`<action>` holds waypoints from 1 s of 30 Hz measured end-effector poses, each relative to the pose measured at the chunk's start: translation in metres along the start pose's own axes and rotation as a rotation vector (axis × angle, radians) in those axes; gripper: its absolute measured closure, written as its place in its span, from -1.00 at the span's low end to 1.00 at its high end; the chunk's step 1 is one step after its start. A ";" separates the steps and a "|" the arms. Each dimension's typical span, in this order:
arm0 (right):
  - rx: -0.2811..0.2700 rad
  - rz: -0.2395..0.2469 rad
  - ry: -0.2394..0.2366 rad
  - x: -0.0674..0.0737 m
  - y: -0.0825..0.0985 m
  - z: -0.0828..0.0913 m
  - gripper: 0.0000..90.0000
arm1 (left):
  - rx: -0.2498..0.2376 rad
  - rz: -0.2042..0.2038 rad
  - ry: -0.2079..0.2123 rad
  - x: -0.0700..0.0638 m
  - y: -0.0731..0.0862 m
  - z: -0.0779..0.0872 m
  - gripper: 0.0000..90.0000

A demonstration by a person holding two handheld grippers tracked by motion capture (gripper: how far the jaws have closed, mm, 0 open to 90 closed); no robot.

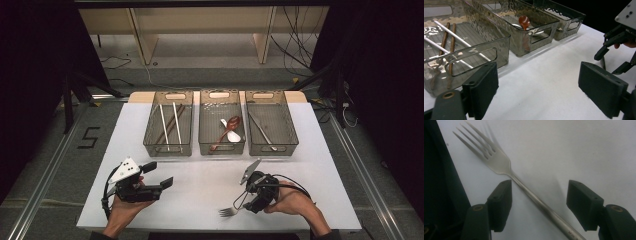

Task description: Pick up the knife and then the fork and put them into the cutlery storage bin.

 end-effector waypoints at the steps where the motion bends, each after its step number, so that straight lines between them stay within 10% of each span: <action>1: 0.003 0.013 0.004 0.001 0.000 -0.001 -0.10 | 0.000 0.000 -0.001 0.000 0.000 0.000 -0.65; 30: 0.115 0.146 0.024 0.015 -0.004 -0.009 0.67 | 0.004 -0.002 -0.001 0.000 0.000 0.000 -0.65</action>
Point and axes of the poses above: each handheld gripper's, and its own axes: z roughly backward along the jaws, y roughly out of its underside, x roughly to its left, the point moved 5 cm from there along -z, roughly forward along the jaws, and after that the axes turned 15 degrees about y, right-handed, at the moved point
